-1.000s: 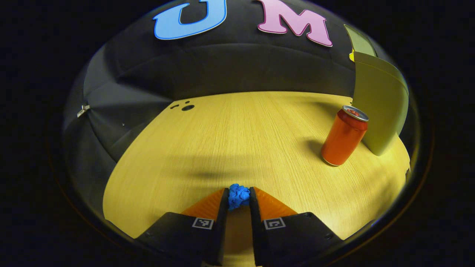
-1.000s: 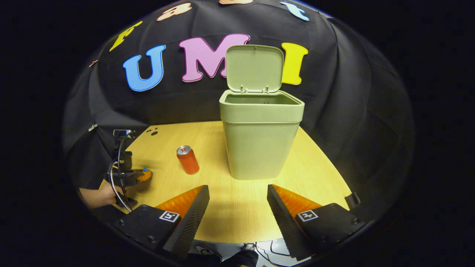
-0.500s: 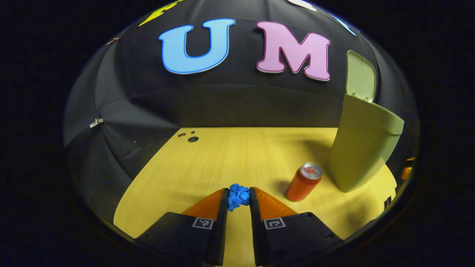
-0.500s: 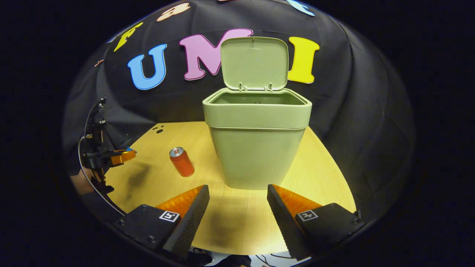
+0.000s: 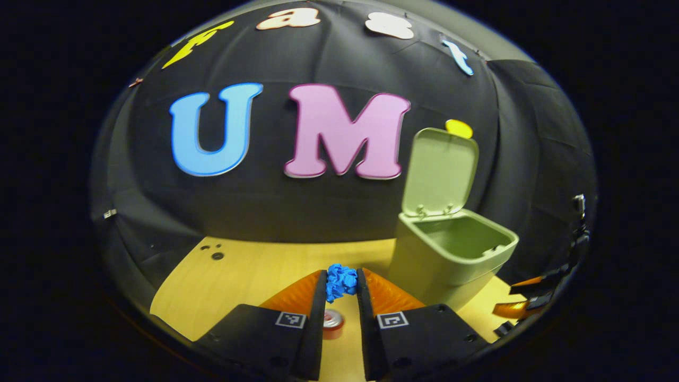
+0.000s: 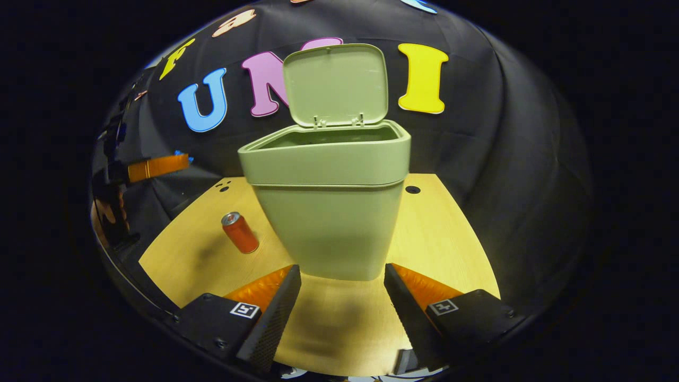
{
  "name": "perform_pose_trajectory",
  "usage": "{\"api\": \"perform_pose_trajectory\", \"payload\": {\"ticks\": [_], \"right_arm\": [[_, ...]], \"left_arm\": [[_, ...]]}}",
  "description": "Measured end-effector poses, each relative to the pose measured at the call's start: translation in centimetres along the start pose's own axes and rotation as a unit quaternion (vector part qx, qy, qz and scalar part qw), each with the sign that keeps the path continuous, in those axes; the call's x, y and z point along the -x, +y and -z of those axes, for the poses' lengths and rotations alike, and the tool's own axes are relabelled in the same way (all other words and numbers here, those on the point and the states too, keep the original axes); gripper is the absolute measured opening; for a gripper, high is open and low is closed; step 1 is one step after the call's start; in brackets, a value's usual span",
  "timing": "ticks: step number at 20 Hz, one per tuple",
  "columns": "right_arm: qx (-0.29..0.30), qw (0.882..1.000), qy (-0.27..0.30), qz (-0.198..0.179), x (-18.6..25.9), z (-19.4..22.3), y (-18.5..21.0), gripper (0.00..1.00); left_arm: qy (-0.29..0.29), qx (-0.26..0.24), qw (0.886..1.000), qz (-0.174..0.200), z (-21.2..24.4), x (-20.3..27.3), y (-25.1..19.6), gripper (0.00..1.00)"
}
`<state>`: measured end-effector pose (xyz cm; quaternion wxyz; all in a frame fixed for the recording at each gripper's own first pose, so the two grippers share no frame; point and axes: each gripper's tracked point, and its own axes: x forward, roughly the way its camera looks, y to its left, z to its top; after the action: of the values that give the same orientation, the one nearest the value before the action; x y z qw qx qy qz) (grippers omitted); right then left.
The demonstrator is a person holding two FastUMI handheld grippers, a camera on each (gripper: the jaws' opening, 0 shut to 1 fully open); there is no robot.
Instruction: Press the lid of the desktop garbage bin to open it, pick up the crumpled paper on the desktop and throw it into the bin, then pick up the pop can on the desktop and drop it into the bin, and finally close the garbage bin lid.
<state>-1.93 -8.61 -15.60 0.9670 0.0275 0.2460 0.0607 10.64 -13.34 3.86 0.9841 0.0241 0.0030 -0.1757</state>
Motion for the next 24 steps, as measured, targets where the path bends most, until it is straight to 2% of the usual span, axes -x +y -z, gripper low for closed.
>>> {"api": "perform_pose_trajectory", "payload": {"ticks": [1,4,5,6,10,13,16,17,18,20,22,24], "right_arm": [[-0.003,1.000,-0.002,0.002,-0.1,0.1,-0.7,0.99],[-0.017,1.000,-0.001,0.008,0.0,0.5,-2.4,0.99],[-0.022,1.000,-0.001,0.010,0.0,0.6,-2.9,0.99],[-0.026,1.000,-0.001,0.011,0.0,0.7,-3.2,0.99],[-0.034,0.999,-0.001,0.016,0.2,1.0,-4.2,0.99],[-0.034,0.999,0.005,0.019,0.5,1.7,-4.4,0.99],[-0.043,0.999,0.008,0.026,1.2,2.2,-4.3,0.99],[-0.045,0.999,0.007,0.029,1.3,2.1,-4.3,0.99],[-0.045,0.998,0.005,0.032,1.6,2.1,-4.1,0.99],[-0.041,0.998,-0.003,0.043,2.4,1.7,-3.6,0.99],[-0.039,0.998,-0.008,0.049,2.9,1.3,-2.8,0.99],[-0.035,0.998,-0.012,0.054,3.1,0.9,-1.8,0.99]], "left_arm": [[-0.009,-0.004,1.000,0.019,-1.1,-0.8,-2.0,0.32],[-0.033,-0.014,0.996,0.077,-4.2,-2.7,-7.9,0.35],[-0.037,-0.022,0.995,0.092,-4.7,-3.3,-9.6,0.31],[-0.038,-0.031,0.993,0.107,-5.0,-3.9,-11.2,0.34],[-0.014,-0.052,0.986,0.157,-3.4,-5.8,-16.2,0.35],[0.000,-0.049,0.983,0.175,-2.5,-6.5,-17.8,0.36],[0.004,-0.057,0.983,0.177,-2.1,-7.1,-18.1,0.41],[0.005,-0.065,0.982,0.177,-1.8,-7.1,-18.0,0.50],[0.003,-0.071,0.982,0.174,-2.0,-7.1,-17.8,0.51],[-0.019,-0.077,0.984,0.160,-3.0,-6.1,-16.7,0.83],[-0.033,-0.074,0.985,0.155,-3.6,-4.6,-15.4,0.95],[-0.042,-0.080,0.986,0.142,-3.6,-2.8,-13.1,0.97]]}}
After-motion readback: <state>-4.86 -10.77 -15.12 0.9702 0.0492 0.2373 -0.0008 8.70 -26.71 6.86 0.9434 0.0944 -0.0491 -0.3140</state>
